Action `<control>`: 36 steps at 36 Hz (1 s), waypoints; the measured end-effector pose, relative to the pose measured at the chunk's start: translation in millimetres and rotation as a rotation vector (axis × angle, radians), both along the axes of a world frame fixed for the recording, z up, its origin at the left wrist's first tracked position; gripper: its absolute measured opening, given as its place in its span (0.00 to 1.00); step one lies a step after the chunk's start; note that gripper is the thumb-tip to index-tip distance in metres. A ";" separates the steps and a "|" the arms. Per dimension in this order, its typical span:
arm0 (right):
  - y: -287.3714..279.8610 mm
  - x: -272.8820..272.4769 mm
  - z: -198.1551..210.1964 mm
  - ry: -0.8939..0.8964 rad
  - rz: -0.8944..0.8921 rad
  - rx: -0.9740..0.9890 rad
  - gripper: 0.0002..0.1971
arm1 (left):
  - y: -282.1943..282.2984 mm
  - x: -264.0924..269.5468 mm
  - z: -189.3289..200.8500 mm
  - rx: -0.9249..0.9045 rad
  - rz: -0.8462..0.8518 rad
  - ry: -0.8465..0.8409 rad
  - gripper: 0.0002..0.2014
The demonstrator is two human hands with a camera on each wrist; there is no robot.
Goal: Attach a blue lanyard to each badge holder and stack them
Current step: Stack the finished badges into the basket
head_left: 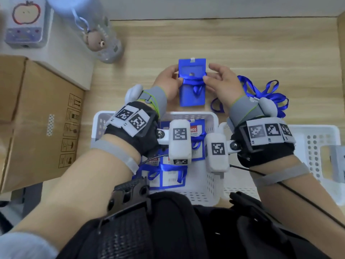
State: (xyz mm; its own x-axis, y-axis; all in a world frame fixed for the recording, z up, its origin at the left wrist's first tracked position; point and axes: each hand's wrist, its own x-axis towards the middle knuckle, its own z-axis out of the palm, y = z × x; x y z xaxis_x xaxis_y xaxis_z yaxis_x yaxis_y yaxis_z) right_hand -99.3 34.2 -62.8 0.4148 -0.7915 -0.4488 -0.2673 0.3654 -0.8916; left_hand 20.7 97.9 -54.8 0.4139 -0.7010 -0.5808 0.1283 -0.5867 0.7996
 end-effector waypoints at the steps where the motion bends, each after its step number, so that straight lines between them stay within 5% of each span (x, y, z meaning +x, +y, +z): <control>1: -0.4 -0.9 4.4 -0.030 -0.008 -0.032 0.21 | 0.4 0.7 4.1 -0.038 -0.003 -0.023 0.20; 10: 17.9 -20.0 40.8 -0.102 0.069 -0.308 0.09 | 46.7 6.1 43.5 -0.214 -0.198 0.048 0.15; 18: 56.5 -33.7 35.9 0.082 0.311 -0.333 0.16 | 106.5 16.6 30.1 -0.088 -0.375 0.080 0.20; 27: 94.6 -55.9 27.9 0.378 0.547 -0.397 0.13 | 140.3 12.5 2.6 0.270 -0.599 -0.483 0.12; 36: 123.0 -59.1 19.7 0.728 0.675 -0.632 0.10 | 156.7 10.3 -4.7 0.199 -0.632 -0.618 0.10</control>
State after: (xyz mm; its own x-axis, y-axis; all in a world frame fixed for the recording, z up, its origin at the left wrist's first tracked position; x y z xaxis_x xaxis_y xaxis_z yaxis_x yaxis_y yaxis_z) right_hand -158.3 157.2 -43.1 0.6430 -0.6760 -0.3599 -0.7586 -0.4975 -0.4207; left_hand 31.0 254.6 -59.5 0.2643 -0.8138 -0.5175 -0.6827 -0.5369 0.4957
